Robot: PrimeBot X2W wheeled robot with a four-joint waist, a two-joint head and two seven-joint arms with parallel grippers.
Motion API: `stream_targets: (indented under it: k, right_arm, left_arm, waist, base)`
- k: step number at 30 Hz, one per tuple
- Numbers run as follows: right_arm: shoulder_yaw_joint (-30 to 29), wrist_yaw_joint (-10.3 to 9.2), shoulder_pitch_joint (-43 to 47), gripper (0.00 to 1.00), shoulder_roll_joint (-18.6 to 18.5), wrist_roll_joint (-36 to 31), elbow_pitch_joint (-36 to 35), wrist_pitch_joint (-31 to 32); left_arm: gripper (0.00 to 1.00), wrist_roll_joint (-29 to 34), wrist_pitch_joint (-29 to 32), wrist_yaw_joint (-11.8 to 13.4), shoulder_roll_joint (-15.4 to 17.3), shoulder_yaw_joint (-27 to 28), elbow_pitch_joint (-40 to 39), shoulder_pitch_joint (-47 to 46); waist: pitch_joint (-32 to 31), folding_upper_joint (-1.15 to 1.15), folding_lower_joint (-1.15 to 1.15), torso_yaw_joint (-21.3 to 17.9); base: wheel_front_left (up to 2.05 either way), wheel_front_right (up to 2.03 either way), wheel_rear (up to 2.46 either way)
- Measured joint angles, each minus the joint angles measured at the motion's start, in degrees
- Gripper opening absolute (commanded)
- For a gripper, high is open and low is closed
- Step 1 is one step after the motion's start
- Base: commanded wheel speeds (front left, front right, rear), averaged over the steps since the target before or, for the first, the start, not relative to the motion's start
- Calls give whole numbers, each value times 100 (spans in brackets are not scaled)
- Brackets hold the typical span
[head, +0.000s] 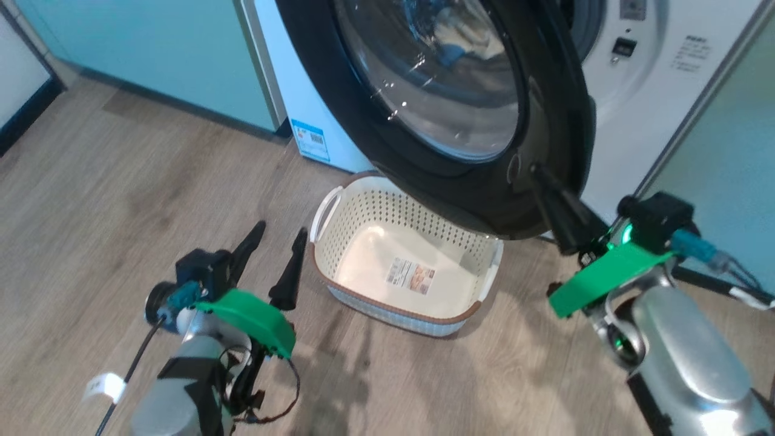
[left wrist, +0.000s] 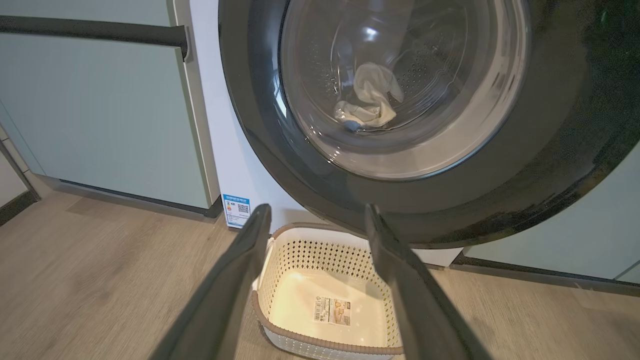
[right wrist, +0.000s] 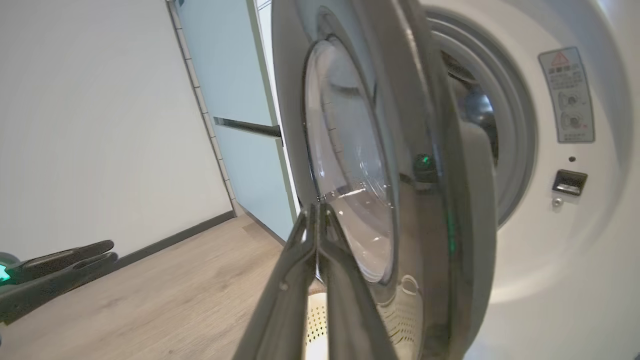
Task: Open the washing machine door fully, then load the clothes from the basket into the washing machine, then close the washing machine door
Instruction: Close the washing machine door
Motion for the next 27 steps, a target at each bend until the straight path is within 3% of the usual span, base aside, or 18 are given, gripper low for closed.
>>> stream_targets:
  k: [11,27]
  right_arm:
    - [-469,0,-354,0,-1,266,466,0]
    - [-1166,0,-1066,0,8,99,911,0]
  left_arm:
    - [100,0,0,0,-120,-41,-40,-154]
    - [100,0,-9,0,-334,20,-253,-439]
  waist:
    - [361,0,0,168]
    - [969,0,0,184]
  base:
    - [0,0,0]
    - [0,0,0]
